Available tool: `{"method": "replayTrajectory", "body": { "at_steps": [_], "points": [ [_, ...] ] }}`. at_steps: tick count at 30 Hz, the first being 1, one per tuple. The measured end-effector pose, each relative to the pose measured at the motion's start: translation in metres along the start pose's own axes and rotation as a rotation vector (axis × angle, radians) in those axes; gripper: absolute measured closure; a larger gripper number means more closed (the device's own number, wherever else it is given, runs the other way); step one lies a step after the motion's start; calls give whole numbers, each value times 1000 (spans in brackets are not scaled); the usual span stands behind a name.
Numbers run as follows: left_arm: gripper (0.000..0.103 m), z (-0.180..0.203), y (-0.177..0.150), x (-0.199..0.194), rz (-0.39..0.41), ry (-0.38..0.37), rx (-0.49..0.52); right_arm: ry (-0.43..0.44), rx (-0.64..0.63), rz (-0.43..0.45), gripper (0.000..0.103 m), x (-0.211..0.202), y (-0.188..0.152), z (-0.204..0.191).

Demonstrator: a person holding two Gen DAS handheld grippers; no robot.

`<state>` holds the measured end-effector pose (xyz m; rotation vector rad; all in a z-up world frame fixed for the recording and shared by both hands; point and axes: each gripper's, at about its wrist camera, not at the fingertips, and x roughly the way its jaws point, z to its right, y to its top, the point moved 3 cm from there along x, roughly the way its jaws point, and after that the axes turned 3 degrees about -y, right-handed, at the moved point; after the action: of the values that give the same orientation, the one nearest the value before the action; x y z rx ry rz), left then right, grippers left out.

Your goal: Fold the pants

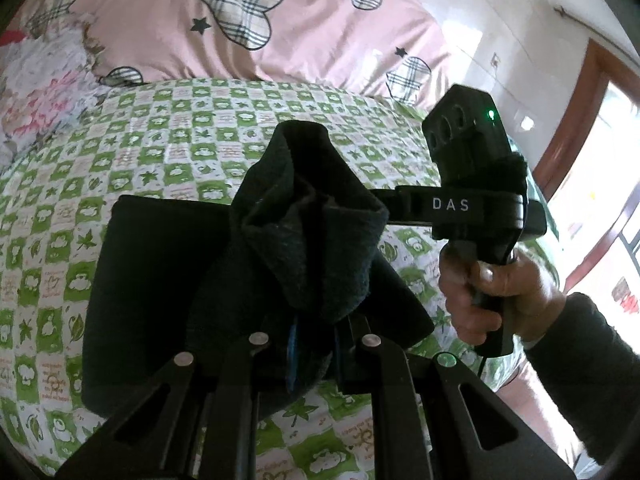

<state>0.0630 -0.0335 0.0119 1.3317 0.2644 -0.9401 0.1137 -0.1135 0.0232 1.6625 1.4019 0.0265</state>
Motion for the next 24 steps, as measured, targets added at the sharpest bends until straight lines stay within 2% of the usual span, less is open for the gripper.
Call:
{"method": "replayTrajectory", "body": {
  "at_steps": [6, 7, 8, 14, 18, 21, 24],
  "points": [
    [90, 6, -2, 11, -20, 4, 45, -38, 17, 3, 83, -6, -7, 8],
    [90, 7, -3, 12, -22, 0, 49, -45, 20, 4, 87, -7, -8, 9],
    [90, 10, -3, 14, -32, -9, 54, -40, 29, -1, 96, -9, -10, 11],
    [87, 16, -8, 25, -60, -2, 80, -102, 51, -26, 96, -15, -21, 17],
    [79, 18, -10, 24, -65, -19, 78, -143, 90, 3, 96, -31, -27, 22],
    [61, 17, -11, 22, -73, -56, 67, -179, 110, 34, 96, -45, -31, 22],
    [49, 17, -11, 18, -81, -111, 33, -219, 127, 61, 96, -58, -34, 19]
  ]
}}
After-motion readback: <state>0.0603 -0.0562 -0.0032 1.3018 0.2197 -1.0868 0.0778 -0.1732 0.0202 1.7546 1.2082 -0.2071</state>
